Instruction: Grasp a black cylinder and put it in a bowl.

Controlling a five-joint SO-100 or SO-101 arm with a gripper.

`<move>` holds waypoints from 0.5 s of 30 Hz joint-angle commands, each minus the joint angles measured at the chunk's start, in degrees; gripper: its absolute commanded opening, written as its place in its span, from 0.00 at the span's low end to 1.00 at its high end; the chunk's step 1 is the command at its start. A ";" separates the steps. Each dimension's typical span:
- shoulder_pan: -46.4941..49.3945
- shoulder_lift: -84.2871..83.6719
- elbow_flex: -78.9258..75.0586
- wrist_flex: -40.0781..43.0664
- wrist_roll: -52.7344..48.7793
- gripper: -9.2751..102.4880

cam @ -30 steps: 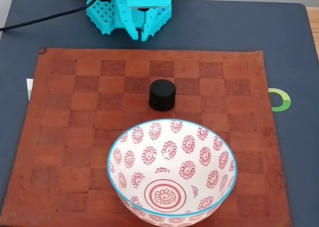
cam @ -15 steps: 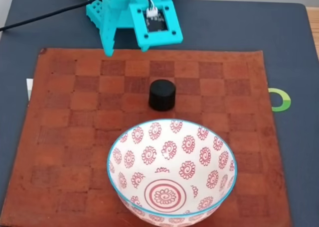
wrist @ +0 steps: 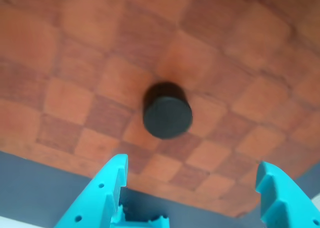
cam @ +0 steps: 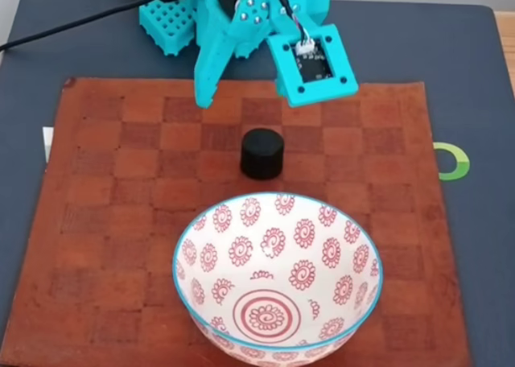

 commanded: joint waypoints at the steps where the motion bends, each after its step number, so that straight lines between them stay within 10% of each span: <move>1: -0.62 -1.23 -1.93 -2.81 0.35 0.37; 15: -1.05 -9.32 0.09 -8.53 0.44 0.37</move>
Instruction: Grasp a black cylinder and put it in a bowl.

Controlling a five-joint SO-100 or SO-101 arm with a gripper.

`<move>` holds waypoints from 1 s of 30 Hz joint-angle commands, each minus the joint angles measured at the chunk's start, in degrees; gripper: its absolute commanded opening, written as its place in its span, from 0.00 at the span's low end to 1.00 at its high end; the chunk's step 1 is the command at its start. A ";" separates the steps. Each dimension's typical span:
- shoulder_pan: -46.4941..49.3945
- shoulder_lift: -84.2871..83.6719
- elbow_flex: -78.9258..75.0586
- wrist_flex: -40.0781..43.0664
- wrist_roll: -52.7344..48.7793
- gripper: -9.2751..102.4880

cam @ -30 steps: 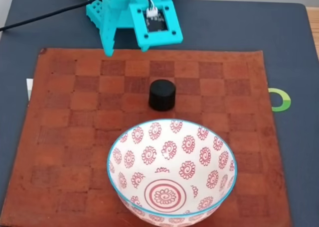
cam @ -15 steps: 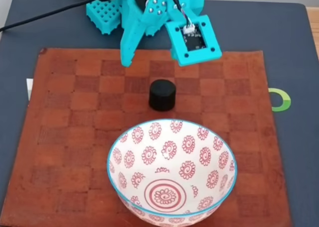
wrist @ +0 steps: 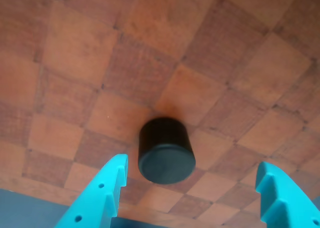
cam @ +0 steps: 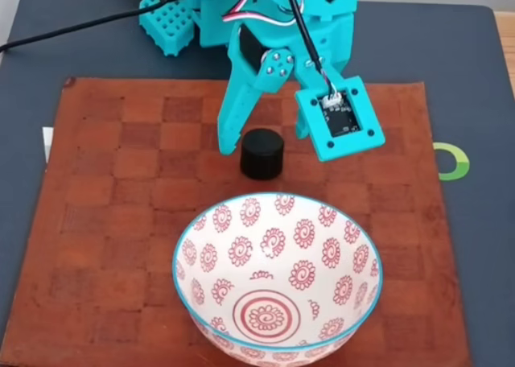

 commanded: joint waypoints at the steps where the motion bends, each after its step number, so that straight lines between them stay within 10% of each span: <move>1: -1.14 0.18 0.35 -0.26 0.44 0.37; 30: -1.32 0.00 10.20 -7.12 0.62 0.37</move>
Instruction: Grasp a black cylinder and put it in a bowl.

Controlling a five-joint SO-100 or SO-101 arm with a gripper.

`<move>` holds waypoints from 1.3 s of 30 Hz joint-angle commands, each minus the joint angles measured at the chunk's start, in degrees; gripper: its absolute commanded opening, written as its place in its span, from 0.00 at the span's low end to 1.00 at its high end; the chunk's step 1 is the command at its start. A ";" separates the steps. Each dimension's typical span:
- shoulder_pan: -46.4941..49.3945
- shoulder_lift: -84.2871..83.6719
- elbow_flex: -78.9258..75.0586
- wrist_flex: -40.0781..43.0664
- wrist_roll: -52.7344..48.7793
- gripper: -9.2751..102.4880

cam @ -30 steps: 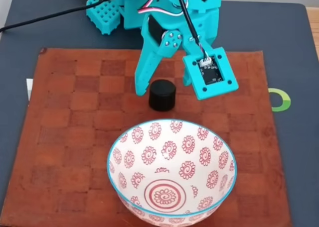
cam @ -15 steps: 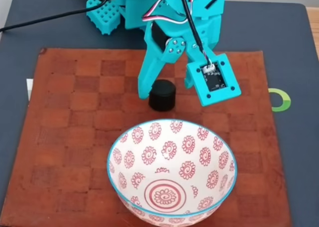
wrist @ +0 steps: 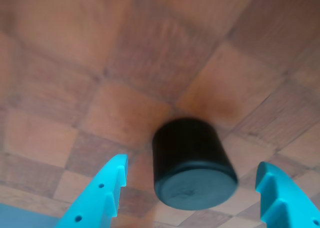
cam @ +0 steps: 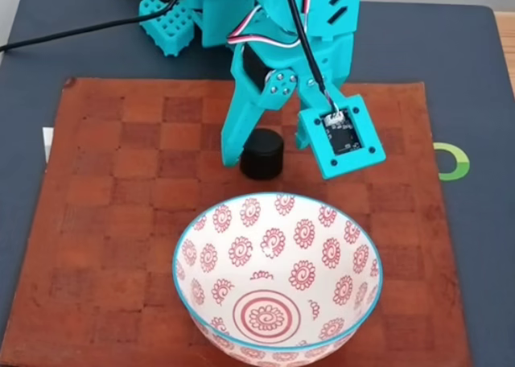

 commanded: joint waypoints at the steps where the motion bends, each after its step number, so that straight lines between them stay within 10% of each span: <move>1: 0.53 0.26 0.18 -0.26 0.35 0.37; 39: 4.39 0.18 0.62 -2.37 -0.70 0.23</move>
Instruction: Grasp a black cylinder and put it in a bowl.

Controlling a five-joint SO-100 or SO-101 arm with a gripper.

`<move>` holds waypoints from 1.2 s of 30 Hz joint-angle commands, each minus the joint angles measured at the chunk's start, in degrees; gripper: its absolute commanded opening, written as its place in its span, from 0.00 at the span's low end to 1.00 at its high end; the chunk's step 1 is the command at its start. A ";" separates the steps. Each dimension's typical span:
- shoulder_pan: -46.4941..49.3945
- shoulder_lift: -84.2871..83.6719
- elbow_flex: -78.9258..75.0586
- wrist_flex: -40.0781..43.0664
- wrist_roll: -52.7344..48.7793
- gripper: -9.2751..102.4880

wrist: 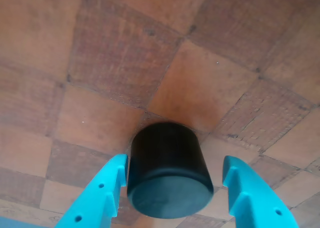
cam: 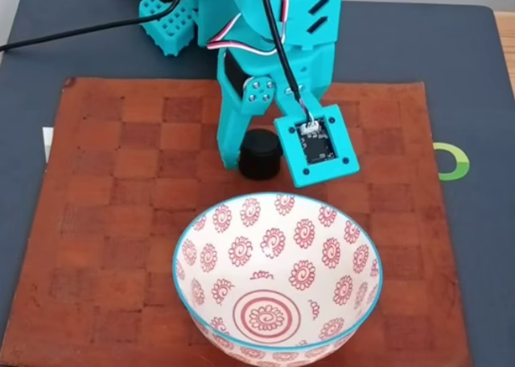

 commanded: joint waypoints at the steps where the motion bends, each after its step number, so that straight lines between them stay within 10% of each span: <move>1: 0.44 0.18 0.00 0.09 -0.18 0.22; 36: 5.36 17.31 -6.86 15.56 -2.99 0.20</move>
